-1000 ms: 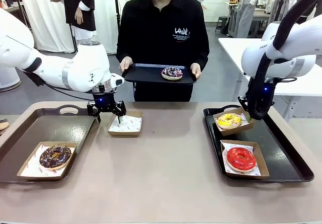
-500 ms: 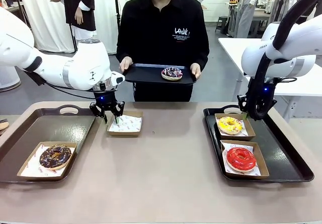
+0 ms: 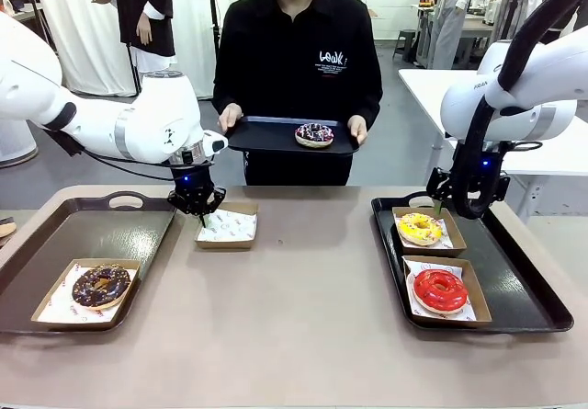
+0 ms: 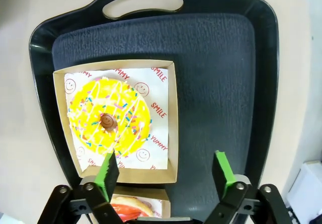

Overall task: Individually package the donuts and arrange them on the tray.
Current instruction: Place the picked Paper togo box on the Handle tray while simultaneously picking up another Paper togo box from the table with the other hand.

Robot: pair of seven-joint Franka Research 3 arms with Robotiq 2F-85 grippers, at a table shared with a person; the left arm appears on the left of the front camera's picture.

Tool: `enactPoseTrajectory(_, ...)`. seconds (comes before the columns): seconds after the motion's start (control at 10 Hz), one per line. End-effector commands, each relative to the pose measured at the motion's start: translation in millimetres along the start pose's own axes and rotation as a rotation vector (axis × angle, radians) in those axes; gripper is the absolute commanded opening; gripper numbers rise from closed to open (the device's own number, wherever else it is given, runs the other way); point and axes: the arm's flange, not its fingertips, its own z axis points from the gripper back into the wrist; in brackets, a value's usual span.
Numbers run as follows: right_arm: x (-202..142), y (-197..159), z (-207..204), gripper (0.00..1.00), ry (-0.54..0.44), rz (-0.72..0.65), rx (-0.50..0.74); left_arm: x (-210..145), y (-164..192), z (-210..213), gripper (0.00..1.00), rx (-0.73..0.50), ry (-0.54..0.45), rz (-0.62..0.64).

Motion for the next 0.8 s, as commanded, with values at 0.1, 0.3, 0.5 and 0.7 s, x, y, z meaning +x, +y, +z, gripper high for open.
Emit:
enactPoseTrajectory(0.1, 3, 2, 2, 1.00, 0.016, -0.002, 0.006, 0, -2, 4, 0.00, -0.007, 0.013, 0.018)
enactPoseTrajectory(0.3, -4, -6, 13, 1.00, 0.018, 0.015, 0.080, -1, -2, 7, 0.00, -0.003, 0.011, 0.003)
enactPoseTrajectory(0.5, -40, -34, 44, 1.00, 0.005, 0.099, 0.322, -3, -3, 18, 0.00, 0.008, 0.024, 0.002)
enactPoseTrajectory(0.7, -81, -100, 77, 1.00, -0.091, 0.068, 0.570, -6, -11, 41, 0.00, -0.014, 0.049, -0.027)
